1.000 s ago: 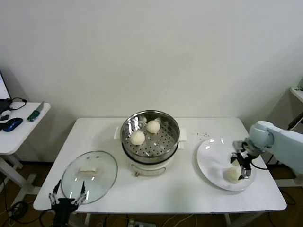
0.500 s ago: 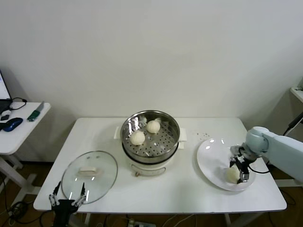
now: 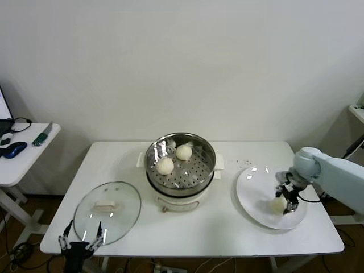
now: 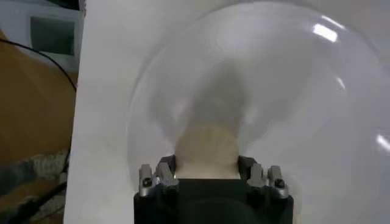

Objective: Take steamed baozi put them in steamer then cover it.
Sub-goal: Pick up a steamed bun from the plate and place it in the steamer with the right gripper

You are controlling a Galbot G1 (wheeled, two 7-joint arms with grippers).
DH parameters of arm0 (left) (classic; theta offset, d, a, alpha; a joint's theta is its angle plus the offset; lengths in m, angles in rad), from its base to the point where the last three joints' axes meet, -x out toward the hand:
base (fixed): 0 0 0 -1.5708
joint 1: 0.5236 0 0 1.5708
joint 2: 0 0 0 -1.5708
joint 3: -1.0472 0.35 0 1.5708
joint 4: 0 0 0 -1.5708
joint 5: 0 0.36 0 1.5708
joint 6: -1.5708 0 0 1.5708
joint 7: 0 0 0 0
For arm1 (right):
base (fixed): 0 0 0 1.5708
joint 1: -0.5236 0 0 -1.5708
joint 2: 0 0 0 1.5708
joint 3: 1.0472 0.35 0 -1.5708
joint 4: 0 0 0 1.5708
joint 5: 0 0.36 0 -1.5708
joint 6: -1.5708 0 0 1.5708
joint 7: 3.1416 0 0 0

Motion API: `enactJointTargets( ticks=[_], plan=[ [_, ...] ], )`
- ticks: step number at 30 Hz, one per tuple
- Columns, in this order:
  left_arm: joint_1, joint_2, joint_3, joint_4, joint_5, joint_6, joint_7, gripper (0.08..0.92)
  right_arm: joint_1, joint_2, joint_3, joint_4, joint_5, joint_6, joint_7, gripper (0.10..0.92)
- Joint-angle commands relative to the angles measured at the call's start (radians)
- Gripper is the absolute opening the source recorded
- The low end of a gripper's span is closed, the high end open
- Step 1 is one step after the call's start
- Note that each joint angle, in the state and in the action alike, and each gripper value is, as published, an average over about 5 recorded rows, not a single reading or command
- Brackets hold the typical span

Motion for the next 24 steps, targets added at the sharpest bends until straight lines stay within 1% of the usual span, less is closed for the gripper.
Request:
enactJointTargets(
  ticks=[1,6,10,19,24],
  plan=[
    [0.003,0.003,0.004,-0.001,0.006,-0.001,0.0,0.823,0.37,0.112,-0.158,0.004,-0.077,0.281,-0.071,0.66],
    [0.008,0.002,0.011,-0.002,0.014,-0.004,0.001,0.823,0.563,0.251,-0.226,0.004,-0.074,0.422,-0.084,0.662],
    [0.011,0.003,0.013,-0.001,0.017,-0.006,0.001,0.823,0.629,0.357,-0.239,0.002,-0.05,0.498,-0.085,0.671],
    [0.021,0.004,0.015,0.003,0.016,-0.011,0.0,0.823,0.593,0.582,-0.196,0.069,-0.02,0.537,-0.094,0.679],
    [0.034,0.007,0.01,0.004,0.007,-0.02,0.0,0.823,0.522,0.69,-0.18,0.067,-0.036,0.551,-0.101,0.679]
  ],
)
